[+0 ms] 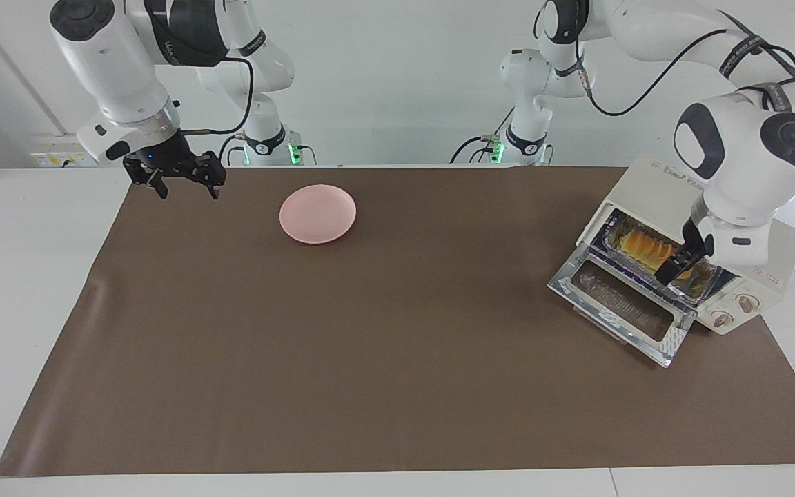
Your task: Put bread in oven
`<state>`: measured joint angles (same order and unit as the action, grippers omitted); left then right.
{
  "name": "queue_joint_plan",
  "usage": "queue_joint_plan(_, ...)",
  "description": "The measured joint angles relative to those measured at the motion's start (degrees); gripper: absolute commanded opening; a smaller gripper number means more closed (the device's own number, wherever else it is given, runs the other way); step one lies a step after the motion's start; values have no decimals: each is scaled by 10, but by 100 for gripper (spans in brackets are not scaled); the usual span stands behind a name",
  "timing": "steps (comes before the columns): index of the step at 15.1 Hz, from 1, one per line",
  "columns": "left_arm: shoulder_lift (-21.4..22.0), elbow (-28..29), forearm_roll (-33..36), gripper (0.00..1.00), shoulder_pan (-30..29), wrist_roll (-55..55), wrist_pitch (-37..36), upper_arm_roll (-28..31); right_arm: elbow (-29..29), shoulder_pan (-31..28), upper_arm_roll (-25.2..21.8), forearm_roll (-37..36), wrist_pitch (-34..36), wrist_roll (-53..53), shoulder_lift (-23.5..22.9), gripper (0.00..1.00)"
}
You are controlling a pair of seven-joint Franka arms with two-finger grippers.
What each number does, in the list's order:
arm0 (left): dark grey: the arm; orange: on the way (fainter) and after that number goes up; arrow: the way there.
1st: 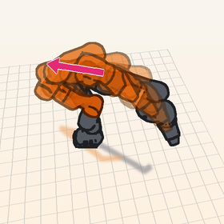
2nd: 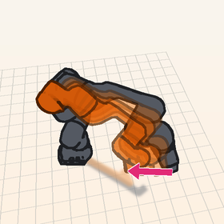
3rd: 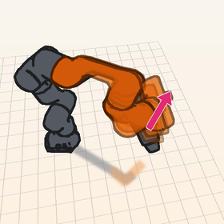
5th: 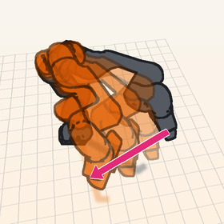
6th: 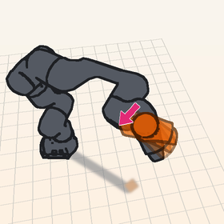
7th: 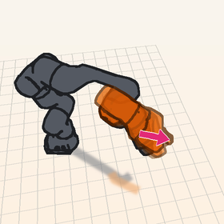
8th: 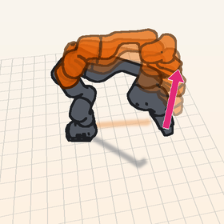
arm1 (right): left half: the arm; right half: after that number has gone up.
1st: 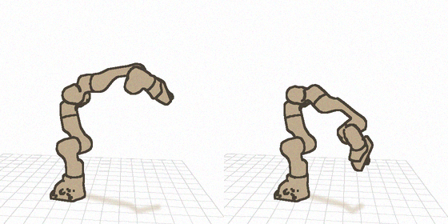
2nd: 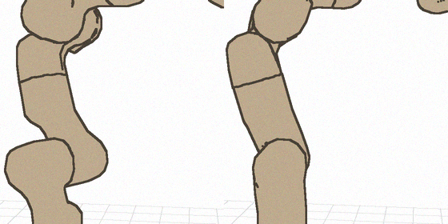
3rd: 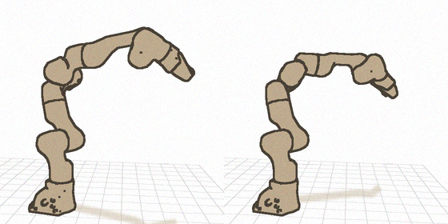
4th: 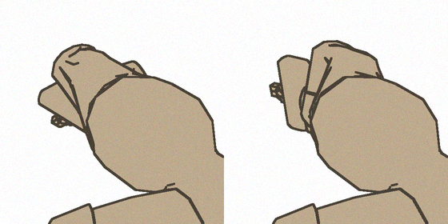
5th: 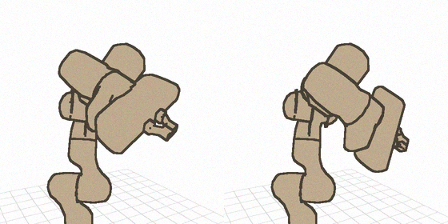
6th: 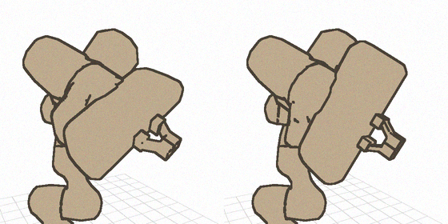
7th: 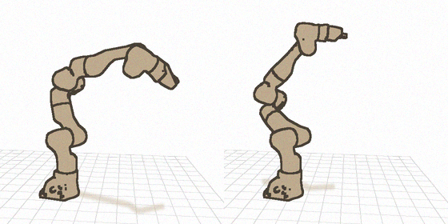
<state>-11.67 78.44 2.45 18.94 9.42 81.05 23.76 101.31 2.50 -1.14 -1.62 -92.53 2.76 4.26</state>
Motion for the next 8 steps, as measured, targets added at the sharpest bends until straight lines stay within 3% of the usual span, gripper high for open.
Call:
queue_joint_plan(6,90,44,-2,100,-39,-98,-83,-8,0,0,0,0,0,0,0,100)
queue_joint_plan(8,107,57,-3,100,-89,-106,-90,-61,0,0,0,0,0,0,0,100)
